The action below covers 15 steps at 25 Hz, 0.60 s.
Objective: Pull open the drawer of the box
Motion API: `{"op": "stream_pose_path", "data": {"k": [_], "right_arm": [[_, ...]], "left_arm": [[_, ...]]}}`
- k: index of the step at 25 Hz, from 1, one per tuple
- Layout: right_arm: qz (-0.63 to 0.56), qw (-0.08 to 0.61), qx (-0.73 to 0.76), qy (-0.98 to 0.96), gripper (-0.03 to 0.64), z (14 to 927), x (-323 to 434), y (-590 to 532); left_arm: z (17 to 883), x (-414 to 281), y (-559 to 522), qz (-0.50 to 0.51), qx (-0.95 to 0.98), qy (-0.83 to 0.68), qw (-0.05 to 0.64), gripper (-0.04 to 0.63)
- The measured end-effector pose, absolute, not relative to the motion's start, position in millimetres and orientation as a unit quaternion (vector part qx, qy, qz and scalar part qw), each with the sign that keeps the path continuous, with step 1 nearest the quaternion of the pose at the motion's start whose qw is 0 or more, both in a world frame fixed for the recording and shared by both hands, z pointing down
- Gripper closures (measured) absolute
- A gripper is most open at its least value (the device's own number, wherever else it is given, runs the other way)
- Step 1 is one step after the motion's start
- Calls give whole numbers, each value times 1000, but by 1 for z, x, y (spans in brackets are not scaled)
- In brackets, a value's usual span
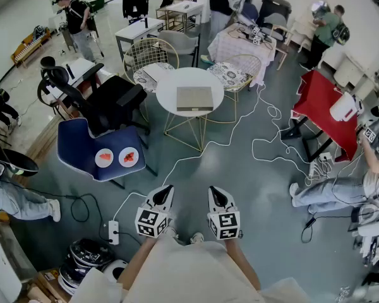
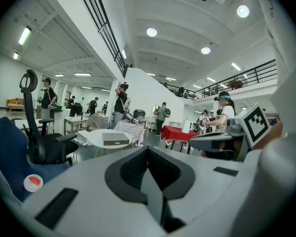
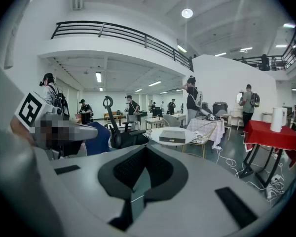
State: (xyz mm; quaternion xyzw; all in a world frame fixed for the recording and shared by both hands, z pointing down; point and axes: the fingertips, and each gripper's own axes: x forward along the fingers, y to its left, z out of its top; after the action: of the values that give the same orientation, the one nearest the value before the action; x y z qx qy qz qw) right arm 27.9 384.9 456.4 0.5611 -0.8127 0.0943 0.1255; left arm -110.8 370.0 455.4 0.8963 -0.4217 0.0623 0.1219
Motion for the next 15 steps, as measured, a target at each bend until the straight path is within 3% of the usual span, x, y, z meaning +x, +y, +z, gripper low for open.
{"op": "stream_pose_path", "data": {"k": [15], "right_arm": [[89,116,541,-828,601,459,30,380]], "left_arm": [[456,-95,366,64,897,-422,112,584]]}}
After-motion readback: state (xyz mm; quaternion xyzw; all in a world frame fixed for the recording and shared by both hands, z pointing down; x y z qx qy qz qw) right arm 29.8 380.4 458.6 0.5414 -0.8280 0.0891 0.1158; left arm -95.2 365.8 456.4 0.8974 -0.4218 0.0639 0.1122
